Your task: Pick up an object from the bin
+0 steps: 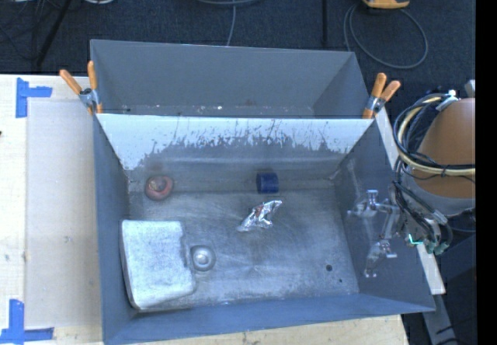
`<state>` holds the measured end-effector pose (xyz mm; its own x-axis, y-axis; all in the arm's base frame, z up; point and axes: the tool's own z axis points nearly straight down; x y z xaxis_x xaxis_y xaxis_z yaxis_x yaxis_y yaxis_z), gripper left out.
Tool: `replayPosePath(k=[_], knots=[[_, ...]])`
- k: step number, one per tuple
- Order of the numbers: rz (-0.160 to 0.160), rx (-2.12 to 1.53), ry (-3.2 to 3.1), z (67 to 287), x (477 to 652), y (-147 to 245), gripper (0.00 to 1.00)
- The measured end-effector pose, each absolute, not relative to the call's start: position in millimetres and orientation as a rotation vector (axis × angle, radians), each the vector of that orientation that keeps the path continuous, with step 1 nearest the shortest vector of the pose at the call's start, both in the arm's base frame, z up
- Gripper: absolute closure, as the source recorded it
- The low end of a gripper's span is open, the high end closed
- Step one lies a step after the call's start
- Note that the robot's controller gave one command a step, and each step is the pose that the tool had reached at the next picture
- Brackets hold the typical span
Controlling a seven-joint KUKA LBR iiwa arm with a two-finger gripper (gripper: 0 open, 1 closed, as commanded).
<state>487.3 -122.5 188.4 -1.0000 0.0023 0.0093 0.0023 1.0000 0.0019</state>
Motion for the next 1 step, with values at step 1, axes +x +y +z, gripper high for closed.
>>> replayPosePath(k=[1], knots=[[0.0, 0.166, -3.138, 68.2, 515.0, -45.9, 0.0]])
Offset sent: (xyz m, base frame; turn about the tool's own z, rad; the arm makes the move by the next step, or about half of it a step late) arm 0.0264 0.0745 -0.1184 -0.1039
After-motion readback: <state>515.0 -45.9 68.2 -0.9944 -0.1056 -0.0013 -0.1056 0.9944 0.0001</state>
